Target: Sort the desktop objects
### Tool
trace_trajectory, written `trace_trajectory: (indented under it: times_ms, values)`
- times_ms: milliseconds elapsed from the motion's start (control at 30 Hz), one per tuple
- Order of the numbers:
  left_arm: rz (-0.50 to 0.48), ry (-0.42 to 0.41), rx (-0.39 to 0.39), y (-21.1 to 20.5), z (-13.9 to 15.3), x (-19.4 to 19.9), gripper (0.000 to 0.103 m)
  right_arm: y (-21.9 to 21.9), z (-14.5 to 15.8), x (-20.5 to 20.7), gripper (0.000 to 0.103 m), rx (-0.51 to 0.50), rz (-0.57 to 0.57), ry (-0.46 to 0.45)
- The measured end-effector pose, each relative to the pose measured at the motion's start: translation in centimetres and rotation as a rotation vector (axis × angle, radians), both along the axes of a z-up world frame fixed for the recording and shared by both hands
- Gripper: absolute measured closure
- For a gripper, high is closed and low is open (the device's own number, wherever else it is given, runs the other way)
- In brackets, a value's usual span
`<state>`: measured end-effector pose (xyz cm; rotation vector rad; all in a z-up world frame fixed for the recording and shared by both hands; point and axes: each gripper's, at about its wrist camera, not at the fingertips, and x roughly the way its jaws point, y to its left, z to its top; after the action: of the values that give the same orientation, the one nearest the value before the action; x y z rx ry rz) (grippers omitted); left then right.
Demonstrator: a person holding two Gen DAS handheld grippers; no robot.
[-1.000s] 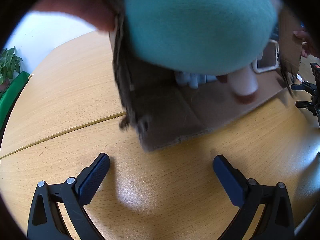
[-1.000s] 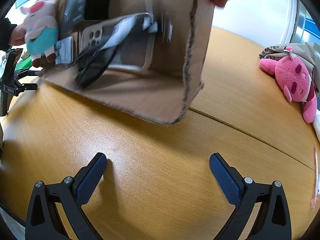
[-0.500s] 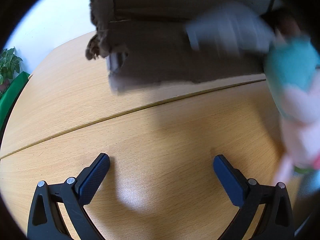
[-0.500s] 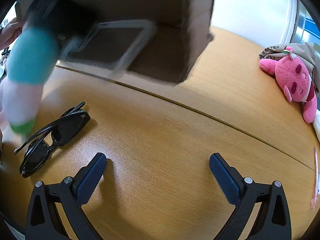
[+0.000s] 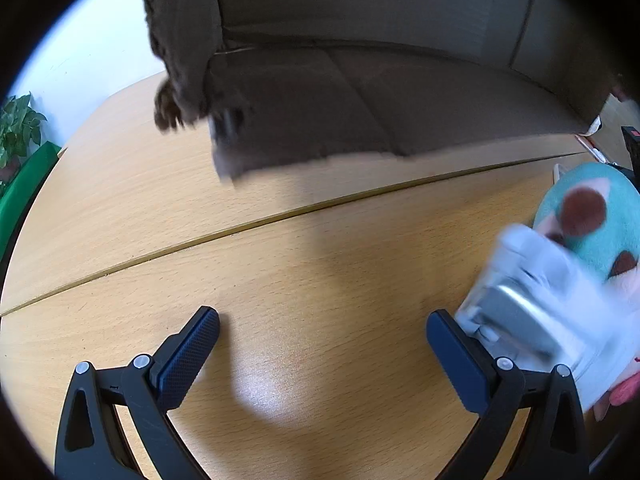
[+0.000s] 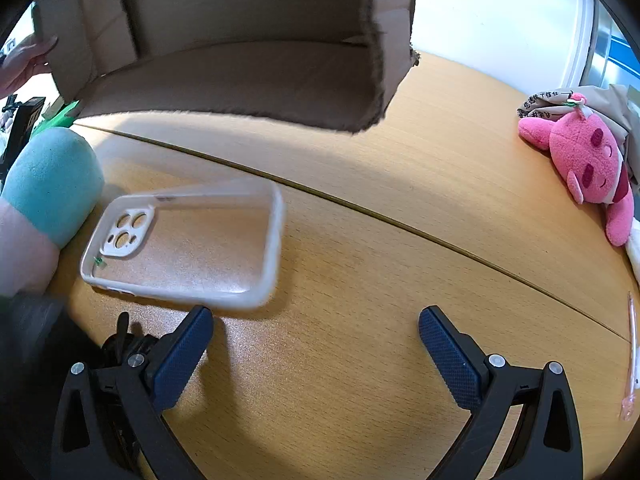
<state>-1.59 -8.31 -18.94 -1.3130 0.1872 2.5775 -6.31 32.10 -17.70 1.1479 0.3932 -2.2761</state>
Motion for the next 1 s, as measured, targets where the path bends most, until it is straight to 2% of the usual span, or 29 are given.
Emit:
trace_trajectory:
  times_ms: [633, 900, 1000]
  values:
    - [0.005, -0.002, -0.001, 0.2, 0.7, -0.6, 0.0, -0.2, 0.0, 0.2, 0.0, 0.002, 0.001, 0.0]
    - [0.006, -0.003, -0.002, 0.3, 0.1, -0.6, 0.0, -0.2, 0.0, 0.2, 0.0, 0.002, 0.006, 0.0]
    - [0.007, -0.003, -0.003, 0.3, 0.1, -0.6, 0.0, -0.1, 0.0, 1.0, 0.0, 0.0, 0.073, -0.001]
